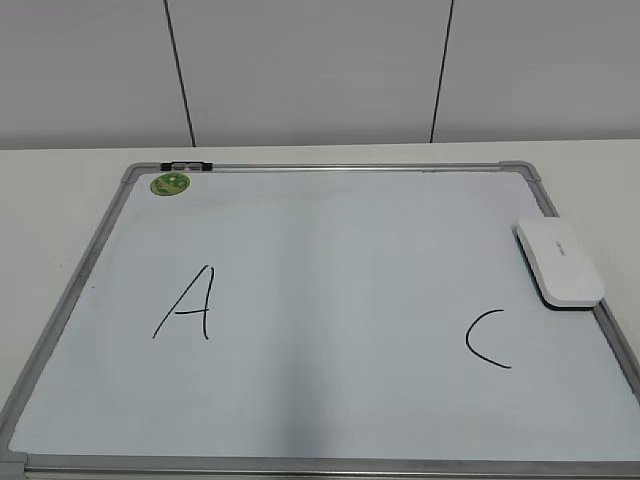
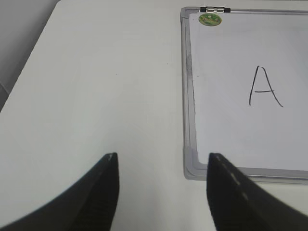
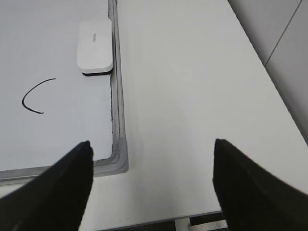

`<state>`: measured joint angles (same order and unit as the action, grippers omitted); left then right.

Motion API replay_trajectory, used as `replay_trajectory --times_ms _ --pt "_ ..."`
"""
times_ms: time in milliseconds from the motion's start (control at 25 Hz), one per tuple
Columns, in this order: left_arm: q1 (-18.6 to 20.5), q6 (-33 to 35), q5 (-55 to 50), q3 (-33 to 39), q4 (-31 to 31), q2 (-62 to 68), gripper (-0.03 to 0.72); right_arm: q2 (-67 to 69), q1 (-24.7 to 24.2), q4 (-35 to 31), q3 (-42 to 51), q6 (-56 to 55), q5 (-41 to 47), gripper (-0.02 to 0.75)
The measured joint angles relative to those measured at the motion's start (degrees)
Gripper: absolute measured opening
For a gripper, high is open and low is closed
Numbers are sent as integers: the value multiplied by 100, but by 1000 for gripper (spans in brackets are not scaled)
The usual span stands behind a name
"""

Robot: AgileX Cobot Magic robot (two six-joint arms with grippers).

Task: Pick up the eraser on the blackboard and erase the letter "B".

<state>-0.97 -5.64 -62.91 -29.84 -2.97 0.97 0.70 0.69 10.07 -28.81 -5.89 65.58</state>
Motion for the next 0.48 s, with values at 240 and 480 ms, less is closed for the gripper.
replay_trajectory --times_ms 240,480 --pt "0 0 -4 0 0 0 437 -164 0 0 0 0 9 574" --pt "0 0 -4 0 0 0 437 -167 0 0 9 0 9 574"
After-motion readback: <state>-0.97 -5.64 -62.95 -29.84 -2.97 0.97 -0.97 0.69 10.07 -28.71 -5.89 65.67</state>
